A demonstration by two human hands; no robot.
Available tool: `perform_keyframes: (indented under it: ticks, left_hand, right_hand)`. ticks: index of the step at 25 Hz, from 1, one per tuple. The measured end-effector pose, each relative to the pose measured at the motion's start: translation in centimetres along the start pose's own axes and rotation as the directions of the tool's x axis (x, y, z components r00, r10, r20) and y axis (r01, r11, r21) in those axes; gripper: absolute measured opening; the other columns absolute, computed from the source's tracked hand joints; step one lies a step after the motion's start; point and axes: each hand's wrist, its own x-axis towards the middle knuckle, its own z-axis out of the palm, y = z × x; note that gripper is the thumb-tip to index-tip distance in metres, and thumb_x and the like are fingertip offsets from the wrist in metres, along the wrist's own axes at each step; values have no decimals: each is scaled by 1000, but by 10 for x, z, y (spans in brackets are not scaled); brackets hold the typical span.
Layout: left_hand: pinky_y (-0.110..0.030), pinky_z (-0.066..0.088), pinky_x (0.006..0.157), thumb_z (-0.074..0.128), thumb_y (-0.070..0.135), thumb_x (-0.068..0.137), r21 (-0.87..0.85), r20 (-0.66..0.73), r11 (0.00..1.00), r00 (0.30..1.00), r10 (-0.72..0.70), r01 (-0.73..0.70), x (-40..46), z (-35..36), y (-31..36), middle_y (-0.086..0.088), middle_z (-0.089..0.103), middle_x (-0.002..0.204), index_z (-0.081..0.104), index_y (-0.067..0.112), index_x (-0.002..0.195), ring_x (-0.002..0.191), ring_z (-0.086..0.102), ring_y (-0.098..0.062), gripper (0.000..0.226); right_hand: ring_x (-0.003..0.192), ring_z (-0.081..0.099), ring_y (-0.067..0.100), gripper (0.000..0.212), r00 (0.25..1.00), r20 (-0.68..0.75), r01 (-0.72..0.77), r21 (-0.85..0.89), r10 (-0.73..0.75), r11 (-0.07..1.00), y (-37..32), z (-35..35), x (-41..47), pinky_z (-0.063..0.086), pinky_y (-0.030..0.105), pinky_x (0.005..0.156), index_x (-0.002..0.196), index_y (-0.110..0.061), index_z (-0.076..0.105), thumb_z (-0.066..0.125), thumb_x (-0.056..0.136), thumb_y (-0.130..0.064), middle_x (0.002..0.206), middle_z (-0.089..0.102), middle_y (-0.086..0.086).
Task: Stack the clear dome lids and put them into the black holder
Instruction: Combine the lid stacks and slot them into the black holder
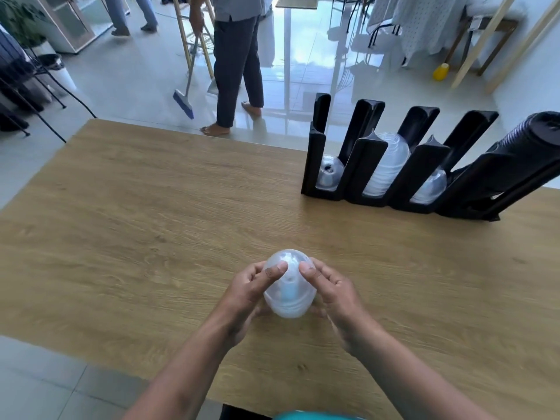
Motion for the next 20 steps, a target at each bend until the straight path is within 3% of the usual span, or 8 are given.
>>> perform_keyframes:
  ticks: [2, 4, 6, 11, 20]
  left_hand:
    - [-51, 54, 97, 66, 45, 93, -67, 50, 996, 997, 65, -62, -1, -1, -7, -13, 70, 128, 63, 15, 132, 118, 67, -31, 49]
    - [-51, 49, 103, 55, 40, 99, -97, 94, 991, 991, 97, -88, -1, -3, -10, -12, 66, 134, 63, 17, 135, 126, 61, -30, 43]
    - [-50, 46, 107, 58, 43, 95, -88, 74, 992, 993, 95, -88, 0, -4, -12, -9, 67, 135, 64, 19, 134, 129, 59, -28, 46]
    - [-41, 51, 100, 75, 59, 80, -33, -45, 998, 998, 44, -45, 3, -1, -15, -9, 75, 119, 70, 10, 122, 116, 69, -24, 65]
    - [-43, 43, 110, 77, 53, 83, -165, 56, 986, 997, 43, -34, 10, -21, -22, -14, 69, 130, 74, 14, 121, 126, 63, -26, 55]
  right_hand:
    - [114, 70, 15, 59, 996, -57, 63, -36, -65, 997, 3, -2, 3, 53, 44, 104, 135, -23, 63, 73, 85, -52, 122, 74, -2]
    - [116, 69, 17, 42, 993, -77, 81, -45, -84, 996, 5, -6, 6, 51, 48, 106, 127, -26, 69, 69, 91, -48, 121, 75, -3]
    - [116, 69, 21, 33, 995, -75, 62, -18, -63, 998, 7, -11, 8, 49, 53, 107, 121, -27, 73, 65, 95, -44, 120, 75, -1]
    - [117, 69, 15, 36, 997, -64, 38, -3, -38, 999, 14, -17, 11, 53, 51, 103, 125, -26, 70, 63, 96, -45, 123, 74, -2]
    - [104, 74, 19, 43, 999, -12, -48, 36, 49, 998, 14, -28, 17, 55, 36, 95, 113, -6, 72, 73, 88, -41, 111, 78, 8]
